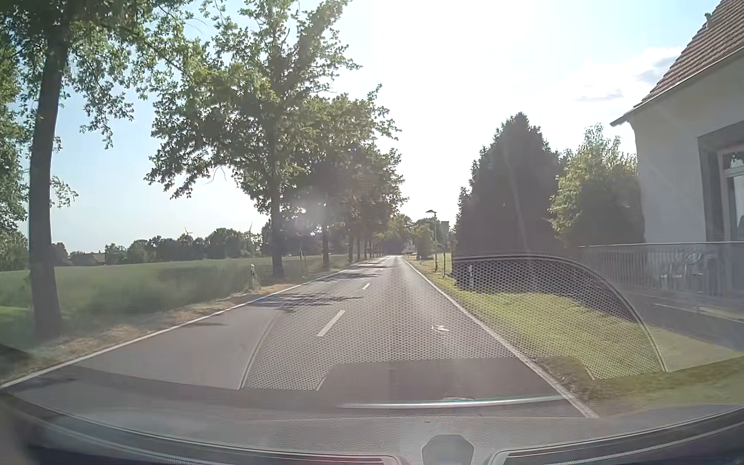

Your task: Follow the waypoints while adhering to traffic rules and regulations

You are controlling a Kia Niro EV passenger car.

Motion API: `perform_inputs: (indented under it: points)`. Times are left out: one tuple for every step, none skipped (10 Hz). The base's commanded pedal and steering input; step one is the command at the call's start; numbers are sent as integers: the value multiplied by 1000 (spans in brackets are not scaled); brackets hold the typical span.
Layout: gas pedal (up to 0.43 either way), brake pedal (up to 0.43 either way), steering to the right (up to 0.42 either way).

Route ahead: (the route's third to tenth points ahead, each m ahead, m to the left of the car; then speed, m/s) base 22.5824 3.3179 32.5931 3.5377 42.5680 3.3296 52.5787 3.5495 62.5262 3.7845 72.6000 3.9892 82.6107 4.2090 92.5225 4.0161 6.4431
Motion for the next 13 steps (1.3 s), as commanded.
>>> perform_inputs:
  points:
    - [248,6,-10]
    - [248,6,-15]
    - [248,6,-21]
    - [248,6,-22]
    - [248,6,-18]
    - [248,6,-6]
    - [248,6,0]
    - [248,6,1]
    - [248,6,1]
    - [248,6,4]
    - [248,6,4]
    - [248,6,3]
    - [248,6,0]
